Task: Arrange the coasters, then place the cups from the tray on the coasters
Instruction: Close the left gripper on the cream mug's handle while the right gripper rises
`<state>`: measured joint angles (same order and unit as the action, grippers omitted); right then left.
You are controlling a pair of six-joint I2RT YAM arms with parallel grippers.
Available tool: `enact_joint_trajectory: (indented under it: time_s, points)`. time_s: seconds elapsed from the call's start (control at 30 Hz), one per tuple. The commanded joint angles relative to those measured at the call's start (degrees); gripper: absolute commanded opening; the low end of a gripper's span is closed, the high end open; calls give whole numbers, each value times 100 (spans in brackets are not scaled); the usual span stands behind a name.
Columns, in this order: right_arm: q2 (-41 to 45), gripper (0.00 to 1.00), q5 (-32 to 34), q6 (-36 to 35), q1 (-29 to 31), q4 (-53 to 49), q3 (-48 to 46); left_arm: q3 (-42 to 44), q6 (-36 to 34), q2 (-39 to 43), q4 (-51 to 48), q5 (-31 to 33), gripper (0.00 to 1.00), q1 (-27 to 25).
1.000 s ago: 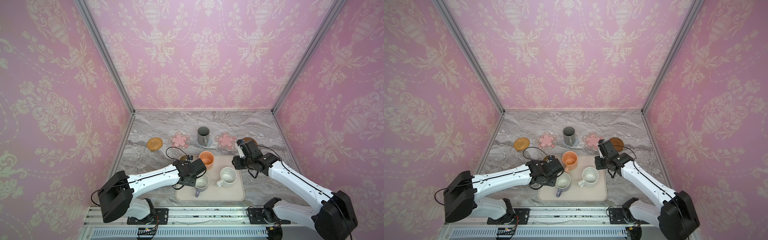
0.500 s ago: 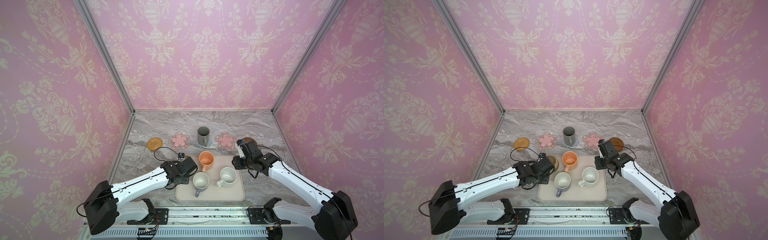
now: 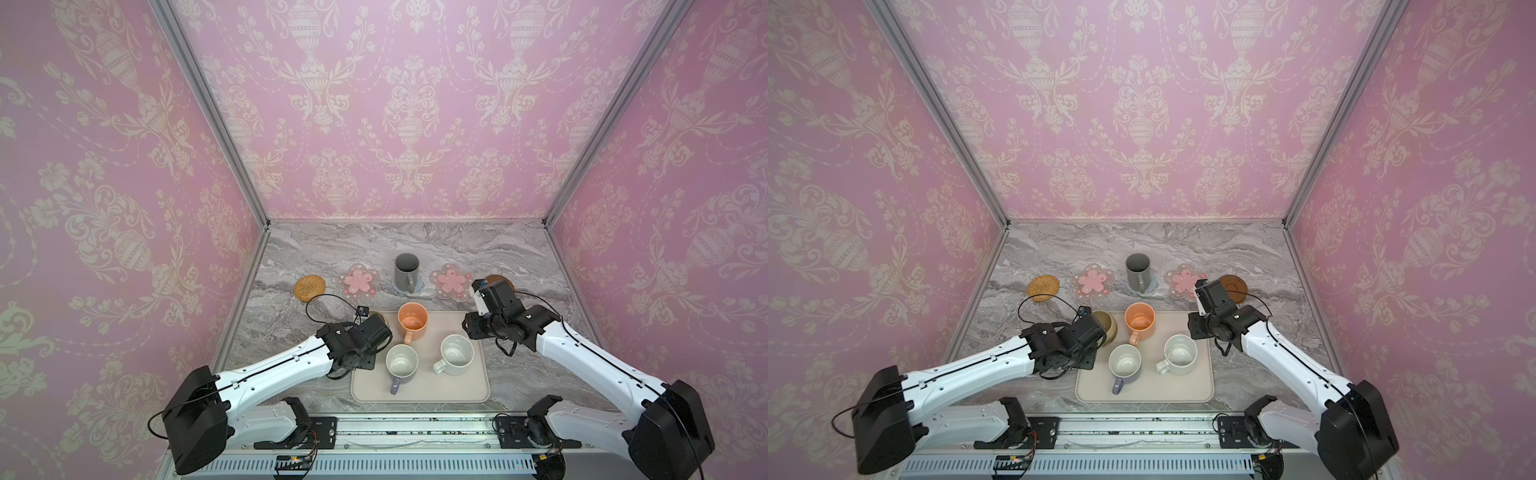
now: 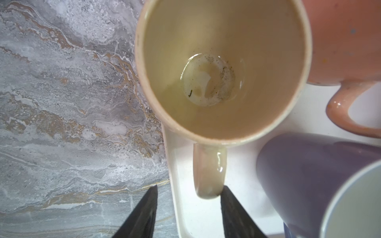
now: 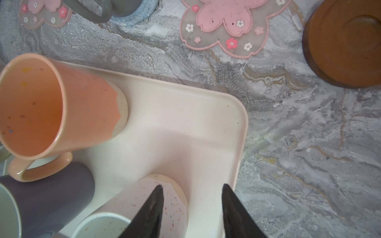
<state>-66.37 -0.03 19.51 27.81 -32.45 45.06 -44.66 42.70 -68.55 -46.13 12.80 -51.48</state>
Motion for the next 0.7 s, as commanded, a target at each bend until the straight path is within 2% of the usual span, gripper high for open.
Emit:
enact_joint_trajectory:
  time_s: [0.0,0.3,0.47,0.67]
  points:
    - [168,48,204,-62,-37,-237,211,12,-191,-23,152,-14,52,42]
    - [460,51,397,-256,-65,-360,286,-69,-170,-530,455,-26,52,42]
    - [585,57,308,-246,-114,-315,276,-149,-191,-685,640,-68,52,51]
    - [811,57,89,-44,-292,-165,201,-323,-271,-852,597,-113,52,86]
